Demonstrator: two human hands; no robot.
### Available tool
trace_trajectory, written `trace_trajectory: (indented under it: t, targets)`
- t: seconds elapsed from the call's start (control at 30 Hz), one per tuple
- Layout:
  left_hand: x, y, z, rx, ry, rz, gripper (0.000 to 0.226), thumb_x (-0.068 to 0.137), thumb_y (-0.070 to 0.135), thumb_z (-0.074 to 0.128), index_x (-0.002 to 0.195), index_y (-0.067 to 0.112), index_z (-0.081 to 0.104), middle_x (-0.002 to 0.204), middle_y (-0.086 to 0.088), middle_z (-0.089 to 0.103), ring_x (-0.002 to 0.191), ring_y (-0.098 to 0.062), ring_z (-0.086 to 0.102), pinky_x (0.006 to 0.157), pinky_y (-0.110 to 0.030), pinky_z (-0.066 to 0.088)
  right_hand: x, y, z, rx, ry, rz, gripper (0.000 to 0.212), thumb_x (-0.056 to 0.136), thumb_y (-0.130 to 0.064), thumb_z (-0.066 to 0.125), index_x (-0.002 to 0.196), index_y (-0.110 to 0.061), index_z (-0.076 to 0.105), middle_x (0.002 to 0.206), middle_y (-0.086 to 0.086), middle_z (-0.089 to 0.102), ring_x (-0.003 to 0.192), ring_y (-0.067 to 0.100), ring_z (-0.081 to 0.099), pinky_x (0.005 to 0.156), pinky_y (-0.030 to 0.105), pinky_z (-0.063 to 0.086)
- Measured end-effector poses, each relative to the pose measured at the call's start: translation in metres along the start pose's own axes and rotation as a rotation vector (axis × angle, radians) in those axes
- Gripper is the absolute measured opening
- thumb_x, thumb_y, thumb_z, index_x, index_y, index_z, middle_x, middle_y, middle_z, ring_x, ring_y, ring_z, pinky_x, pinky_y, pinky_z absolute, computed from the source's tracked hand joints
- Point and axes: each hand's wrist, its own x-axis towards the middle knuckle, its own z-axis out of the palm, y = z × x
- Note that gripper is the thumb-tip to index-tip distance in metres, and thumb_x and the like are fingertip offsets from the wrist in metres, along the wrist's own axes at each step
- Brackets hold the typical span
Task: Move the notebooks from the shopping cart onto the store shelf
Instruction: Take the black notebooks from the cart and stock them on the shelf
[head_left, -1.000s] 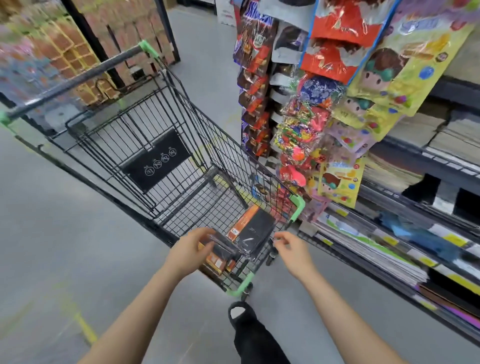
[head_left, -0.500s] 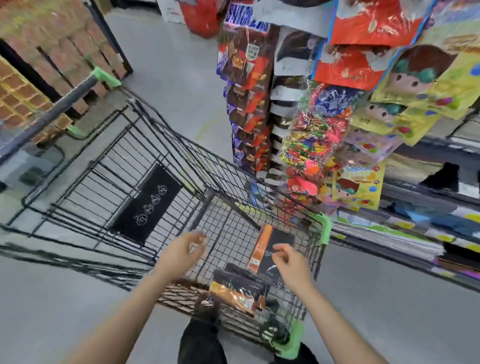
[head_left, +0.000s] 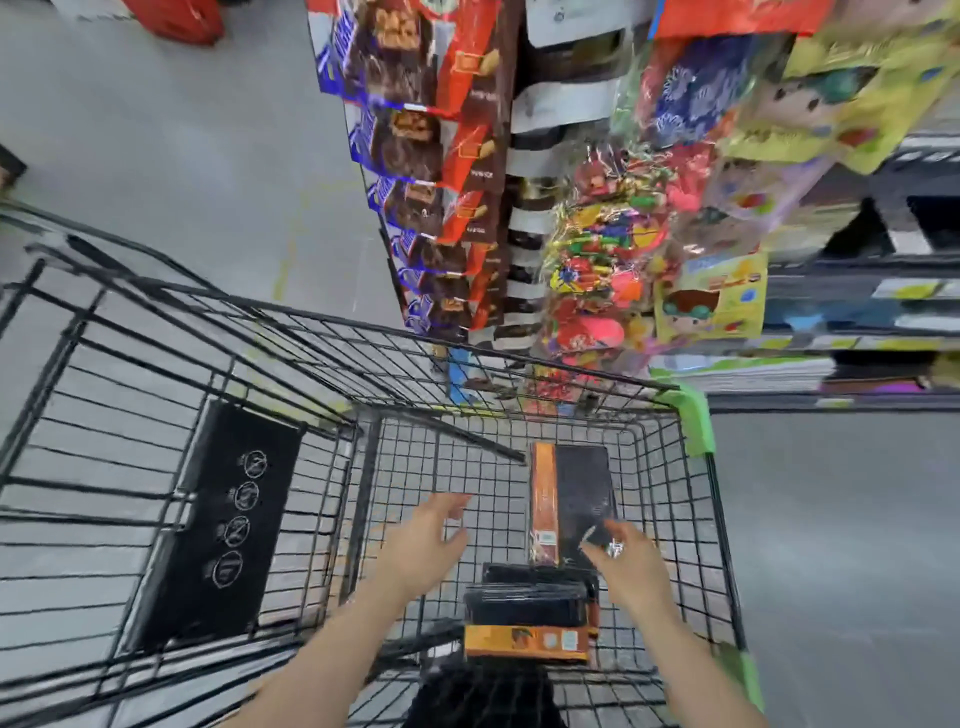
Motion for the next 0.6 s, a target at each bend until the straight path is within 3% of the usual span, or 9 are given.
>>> trace_trajectory:
  t: [0.07, 0.13, 0.2, 0.3, 0.37, 0.5, 0.53, 0.6]
  targets:
    - [0.027, 0.001, 0.034, -0.016, -0.072, -0.002, 0.042, 0.092, 0.029, 0.049, 0.134, 0.024, 0.043, 0.126, 0.009, 0.053, 0.093, -0.003, 0.056, 0.087, -0.021, 0.041, 0.019, 0.011, 0.015, -0.038, 0.022, 0.043, 0.052, 0.083, -0.032, 0.064, 0.129, -0.013, 0.048, 0.126, 0.009, 0.056, 0.107, 0.024, 0.059, 0.084, 0.025, 0.046]
    - [0.057, -0.002, 0.069, -0.010, -0.122, -0.004, 0.046, 0.093, 0.029, 0.049, 0.137, 0.021, 0.040, 0.137, 0.005, 0.049, 0.109, -0.009, 0.055, 0.096, -0.020, 0.037, 0.043, 0.019, 0.026, -0.089, 0.027, 0.057, 0.052, 0.086, -0.031, 0.061, 0.131, -0.012, 0.043, 0.126, 0.011, 0.054, 0.103, 0.024, 0.061, 0.073, 0.023, 0.044]
    - [0.084, -0.008, 0.097, -0.009, -0.189, -0.040, 0.051, 0.094, 0.031, 0.048, 0.142, 0.017, 0.035, 0.148, 0.002, 0.038, 0.126, -0.015, 0.046, 0.105, -0.022, 0.030, 0.065, 0.028, 0.035, -0.116, 0.026, 0.059, 0.056, 0.086, -0.031, 0.060, 0.134, -0.012, 0.037, 0.130, 0.012, 0.050, 0.106, 0.027, 0.060, 0.080, 0.028, 0.047]
    - [0.110, -0.013, 0.129, -0.092, -0.282, -0.125, 0.058, 0.093, 0.037, 0.050, 0.144, 0.018, 0.030, 0.150, 0.001, 0.035, 0.115, -0.017, 0.053, 0.100, -0.022, 0.035, 0.085, 0.043, 0.051, -0.148, 0.017, 0.077, 0.056, 0.085, -0.027, 0.062, 0.133, -0.012, 0.038, 0.130, 0.011, 0.046, 0.111, 0.027, 0.056, 0.089, 0.031, 0.046]
    - [0.117, -0.012, 0.141, -0.225, -0.273, -0.192, 0.058, 0.092, 0.035, 0.054, 0.143, 0.016, 0.033, 0.146, -0.003, 0.041, 0.118, -0.024, 0.055, 0.099, -0.024, 0.038, 0.095, 0.052, 0.059, -0.134, 0.041, 0.098, 0.058, 0.082, -0.024, 0.065, 0.132, -0.012, 0.039, 0.133, 0.013, 0.043, 0.112, 0.029, 0.056, 0.089, 0.033, 0.047]
    - [0.117, -0.008, 0.145, -0.366, -0.176, -0.251, 0.050, 0.091, 0.026, 0.056, 0.136, 0.010, 0.044, 0.140, -0.004, 0.048, 0.122, -0.021, 0.052, 0.104, -0.026, 0.038, 0.102, 0.058, 0.067, 0.025, 0.083, 0.119, 0.067, 0.075, -0.014, 0.071, 0.133, -0.012, 0.039, 0.131, 0.016, 0.043, 0.110, 0.030, 0.053, 0.088, 0.034, 0.046]
    - [0.116, -0.006, 0.142, -0.408, -0.145, -0.248, 0.045, 0.091, 0.025, 0.057, 0.133, 0.011, 0.047, 0.136, -0.004, 0.053, 0.116, -0.018, 0.056, 0.099, -0.022, 0.042, 0.102, 0.055, 0.067, 0.071, 0.083, 0.104, 0.066, 0.074, -0.012, 0.072, 0.131, -0.011, 0.040, 0.128, 0.014, 0.044, 0.102, 0.026, 0.054, 0.085, 0.032, 0.045]
    - [0.114, -0.002, 0.133, -0.526, -0.111, -0.254, 0.033, 0.091, 0.022, 0.057, 0.121, 0.013, 0.046, 0.119, -0.009, 0.062, 0.081, -0.005, 0.063, 0.069, -0.009, 0.048, 0.102, 0.047, 0.066, 0.128, 0.088, 0.053, 0.063, 0.074, -0.010, 0.072, 0.129, -0.012, 0.041, 0.126, 0.010, 0.044, 0.091, 0.018, 0.053, 0.082, 0.029, 0.045]
